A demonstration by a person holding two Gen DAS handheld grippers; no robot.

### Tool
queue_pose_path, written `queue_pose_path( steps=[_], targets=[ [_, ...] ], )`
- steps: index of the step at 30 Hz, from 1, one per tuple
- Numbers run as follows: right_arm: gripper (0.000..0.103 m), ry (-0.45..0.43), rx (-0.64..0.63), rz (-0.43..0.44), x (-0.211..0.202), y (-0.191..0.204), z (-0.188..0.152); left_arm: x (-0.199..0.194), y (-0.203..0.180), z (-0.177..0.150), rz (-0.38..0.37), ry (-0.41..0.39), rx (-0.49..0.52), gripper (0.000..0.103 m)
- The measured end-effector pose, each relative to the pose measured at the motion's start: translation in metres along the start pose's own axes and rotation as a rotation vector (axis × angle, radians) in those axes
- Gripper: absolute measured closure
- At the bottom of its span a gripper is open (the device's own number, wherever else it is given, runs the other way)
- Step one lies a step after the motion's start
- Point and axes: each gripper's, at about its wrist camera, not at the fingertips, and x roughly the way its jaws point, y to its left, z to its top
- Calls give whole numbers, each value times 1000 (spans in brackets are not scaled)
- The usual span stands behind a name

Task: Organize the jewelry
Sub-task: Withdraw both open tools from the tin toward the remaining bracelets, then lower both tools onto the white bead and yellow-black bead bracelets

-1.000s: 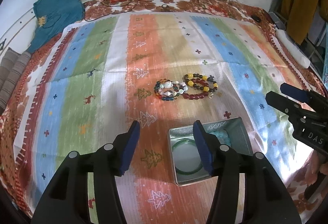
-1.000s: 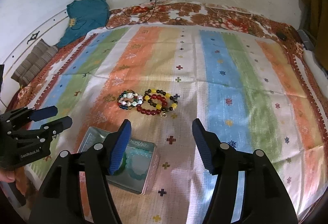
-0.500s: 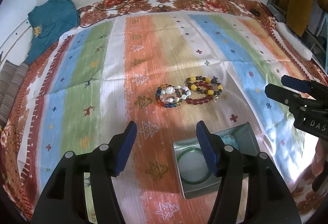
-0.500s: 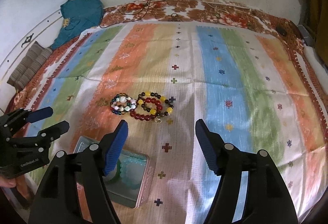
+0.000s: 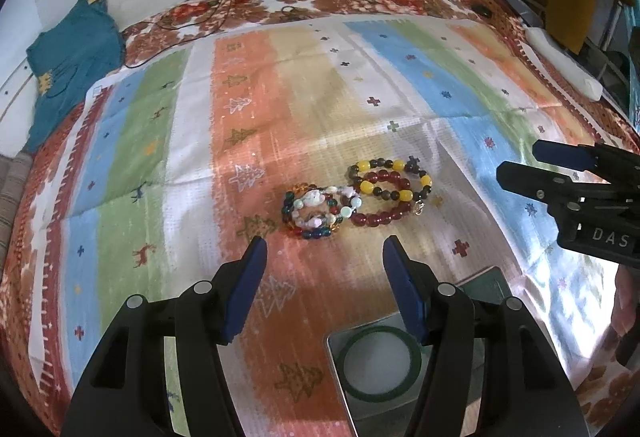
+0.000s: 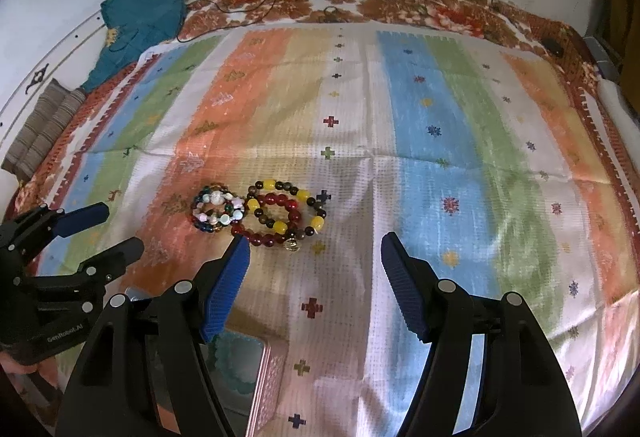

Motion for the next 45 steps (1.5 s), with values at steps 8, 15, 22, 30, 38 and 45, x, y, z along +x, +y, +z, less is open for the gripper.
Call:
queue_pose_path(
  steps=[8, 15, 22, 30, 38, 45],
  targets=[
    [35, 38, 1, -8, 23, -2, 6, 22, -1, 4, 0, 47, 29, 42],
    [35, 71, 0, -15, 45, -6, 10, 33, -4, 10, -14, 59, 41, 41],
    [35, 91, -3, -15, 58, -7, 13, 49, -3, 13, -36, 82, 44, 41],
    [35, 108, -16, -15, 72, -6, 16, 65, -5, 20, -53, 92, 101, 41],
    [35, 130, -28, -22, 85, -6, 20, 83, -1, 21, -67, 127, 102, 41],
    [35, 152, -31, -22, 97, -4, 22, 93, 3, 24, -78, 147, 103, 42]
  ],
)
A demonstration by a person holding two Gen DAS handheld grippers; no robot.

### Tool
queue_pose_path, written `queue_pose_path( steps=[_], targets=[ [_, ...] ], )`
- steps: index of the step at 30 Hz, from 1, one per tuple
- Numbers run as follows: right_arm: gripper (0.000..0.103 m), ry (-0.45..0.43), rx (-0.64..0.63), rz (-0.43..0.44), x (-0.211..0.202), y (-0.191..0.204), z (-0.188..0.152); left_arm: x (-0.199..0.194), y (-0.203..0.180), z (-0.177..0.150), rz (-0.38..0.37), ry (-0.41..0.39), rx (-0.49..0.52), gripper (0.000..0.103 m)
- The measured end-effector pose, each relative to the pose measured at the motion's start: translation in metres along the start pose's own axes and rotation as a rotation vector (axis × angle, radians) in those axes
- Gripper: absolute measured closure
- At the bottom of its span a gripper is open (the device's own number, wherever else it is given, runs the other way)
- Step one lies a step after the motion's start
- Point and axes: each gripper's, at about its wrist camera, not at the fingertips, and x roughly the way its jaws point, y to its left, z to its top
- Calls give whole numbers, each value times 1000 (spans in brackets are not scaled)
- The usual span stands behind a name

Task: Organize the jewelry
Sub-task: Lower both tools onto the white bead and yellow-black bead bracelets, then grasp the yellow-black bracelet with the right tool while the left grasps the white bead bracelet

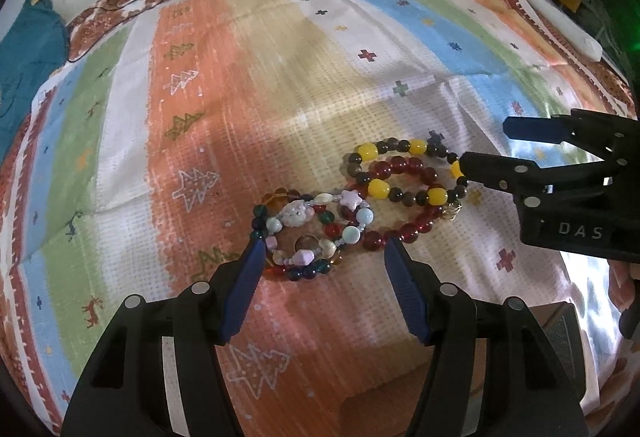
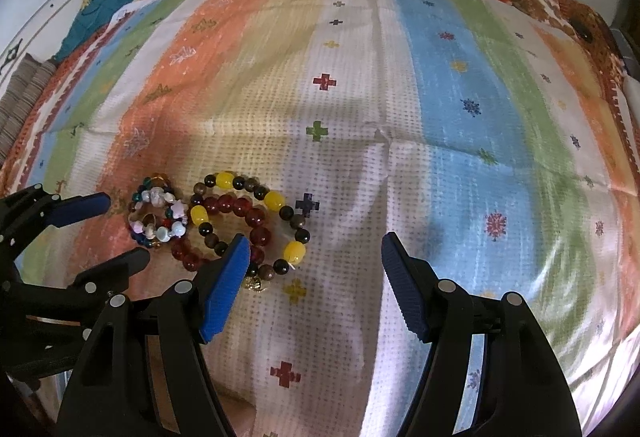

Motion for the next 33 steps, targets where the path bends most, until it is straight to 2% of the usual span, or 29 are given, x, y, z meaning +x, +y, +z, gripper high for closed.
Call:
queue_pose_path(
  steps=[7, 10, 14, 17, 19, 22, 24, 28, 31, 33],
  targets=[
    [35, 16, 1, 15, 11, -1, 3, 8, -1, 4, -23, 14, 16, 43],
    [35, 29, 7, 16, 17, -2, 3, 12, -1, 8, -27, 16, 17, 46],
    [36, 41, 24, 15, 23, -6, 5, 15, -1, 9, -40, 24, 17, 55],
    [44, 56, 14, 12, 29, -7, 6, 20, -2, 8, -44, 37, 23, 61],
    [45, 58, 16, 12, 31, -8, 7, 22, 0, 6, -44, 41, 20, 62],
    [47, 61, 5, 11, 31, -4, 7, 24, 0, 7, -42, 41, 29, 71],
    [56, 65, -9, 2, 31, -2, 6, 25, 0, 8, -52, 44, 31, 77],
    [61, 67, -25, -5, 34, 0, 6, 30, -4, 10, -66, 58, 50, 82],
    [76, 63, -37, -10, 35, 0, 5, 31, -5, 11, -78, 57, 57, 87],
    [87, 63, -52, -7, 35, 2, 4, 31, -6, 11, -80, 56, 66, 94]
  ],
)
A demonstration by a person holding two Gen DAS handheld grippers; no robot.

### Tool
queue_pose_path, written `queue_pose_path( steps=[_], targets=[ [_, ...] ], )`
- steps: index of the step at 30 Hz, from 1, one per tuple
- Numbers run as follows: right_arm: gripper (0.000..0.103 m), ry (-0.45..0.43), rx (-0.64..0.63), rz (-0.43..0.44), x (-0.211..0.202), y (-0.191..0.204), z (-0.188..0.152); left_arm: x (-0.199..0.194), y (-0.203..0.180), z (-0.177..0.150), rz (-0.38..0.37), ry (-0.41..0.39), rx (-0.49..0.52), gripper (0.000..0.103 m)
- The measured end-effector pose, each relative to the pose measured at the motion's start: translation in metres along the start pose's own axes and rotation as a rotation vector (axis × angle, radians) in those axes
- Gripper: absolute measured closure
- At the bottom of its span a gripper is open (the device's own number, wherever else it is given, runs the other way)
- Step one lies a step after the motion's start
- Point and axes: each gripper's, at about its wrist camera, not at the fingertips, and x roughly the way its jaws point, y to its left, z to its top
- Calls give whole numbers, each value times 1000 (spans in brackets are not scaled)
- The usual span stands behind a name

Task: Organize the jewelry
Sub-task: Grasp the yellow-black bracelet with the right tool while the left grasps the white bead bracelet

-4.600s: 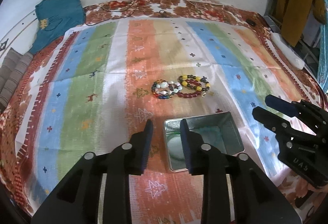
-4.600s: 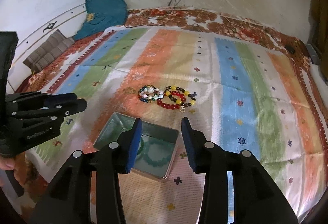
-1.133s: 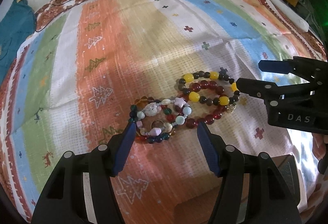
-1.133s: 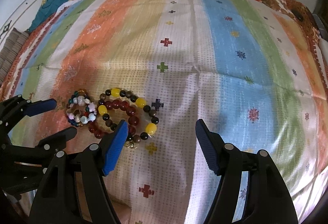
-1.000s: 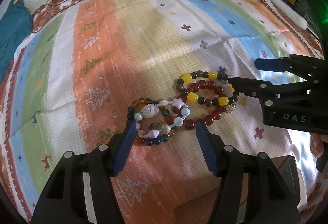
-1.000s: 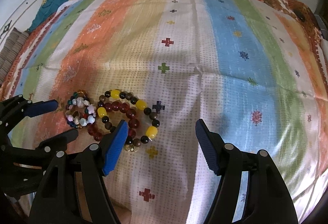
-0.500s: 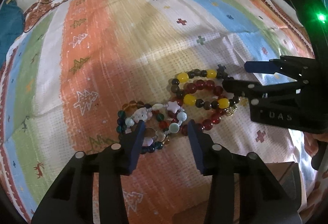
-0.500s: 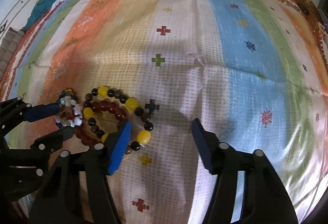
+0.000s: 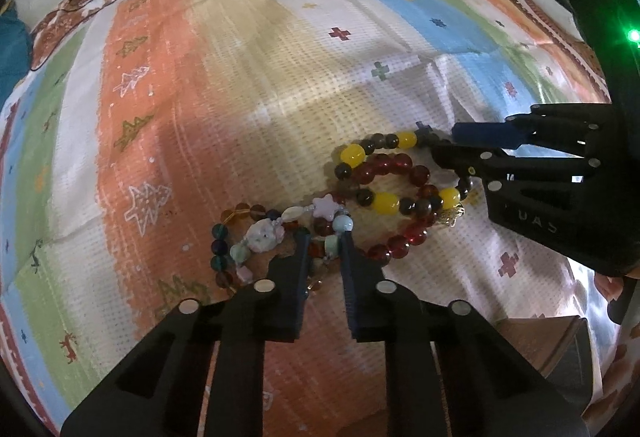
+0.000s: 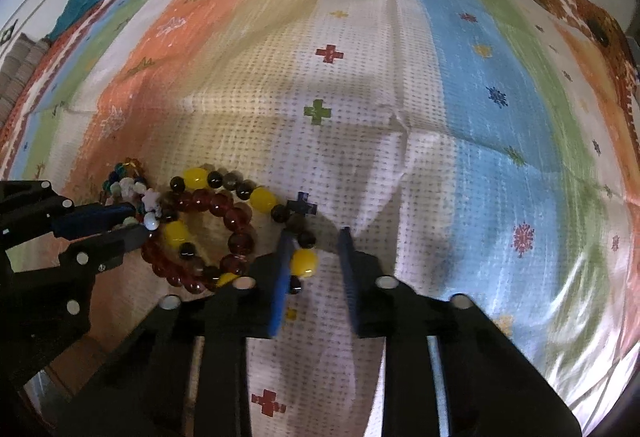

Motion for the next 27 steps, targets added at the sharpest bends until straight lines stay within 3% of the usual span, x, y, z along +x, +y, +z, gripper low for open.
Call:
queue_pose_path(
  steps=[12, 22, 27],
  targets=[
    [90, -63, -28, -7, -23, 8, -2, -21, -3, 6, 47, -41, -4, 95],
    [90, -164, -28, -44, -60, 17, -3, -47, 14, -2, 128, -63, -124, 95],
    [90, -205, -27, -19, -76, 22, -4, -60, 15, -5, 146, -85, -147, 95]
  ],
)
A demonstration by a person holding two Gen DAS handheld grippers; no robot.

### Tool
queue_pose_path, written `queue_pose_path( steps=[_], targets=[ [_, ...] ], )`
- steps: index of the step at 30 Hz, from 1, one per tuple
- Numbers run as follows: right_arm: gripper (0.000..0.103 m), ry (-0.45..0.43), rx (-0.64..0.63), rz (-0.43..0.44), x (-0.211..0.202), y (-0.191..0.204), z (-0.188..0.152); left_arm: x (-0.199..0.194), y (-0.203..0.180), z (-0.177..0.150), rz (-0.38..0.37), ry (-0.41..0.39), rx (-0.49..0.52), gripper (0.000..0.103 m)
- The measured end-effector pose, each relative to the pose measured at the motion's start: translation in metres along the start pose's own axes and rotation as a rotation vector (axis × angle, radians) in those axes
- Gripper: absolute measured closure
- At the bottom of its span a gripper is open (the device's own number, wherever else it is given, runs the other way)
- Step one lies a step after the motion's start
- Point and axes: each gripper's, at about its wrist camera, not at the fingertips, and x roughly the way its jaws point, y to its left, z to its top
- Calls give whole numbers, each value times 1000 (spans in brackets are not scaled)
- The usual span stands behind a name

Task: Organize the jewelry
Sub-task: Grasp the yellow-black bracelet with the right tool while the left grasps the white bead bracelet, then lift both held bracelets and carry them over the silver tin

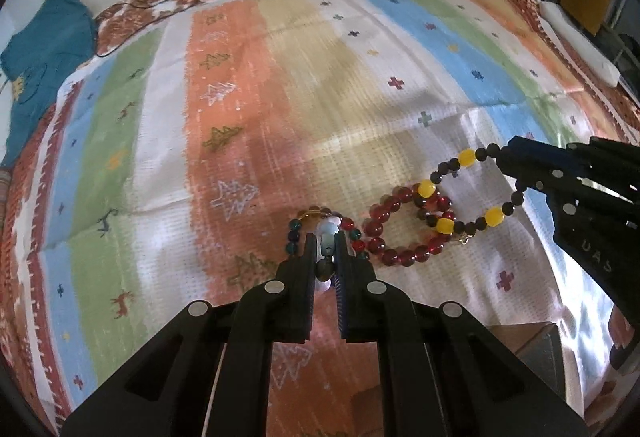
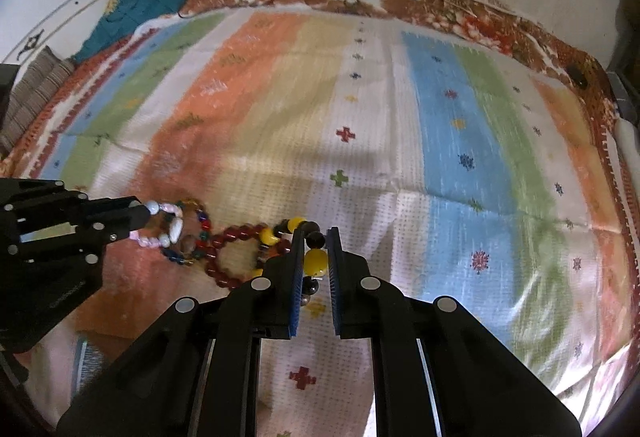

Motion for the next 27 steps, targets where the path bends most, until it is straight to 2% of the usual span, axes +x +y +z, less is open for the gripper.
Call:
queue_pose_path(
  steps=[10, 27],
  targets=[
    [90, -30, 13, 17, -23, 4, -6, -30, -4, -5, -14, -40, 0, 95],
    [90, -133, 7, 65, -82, 18, -20, -82, -22, -20, -58, -122, 10, 95]
  ],
)
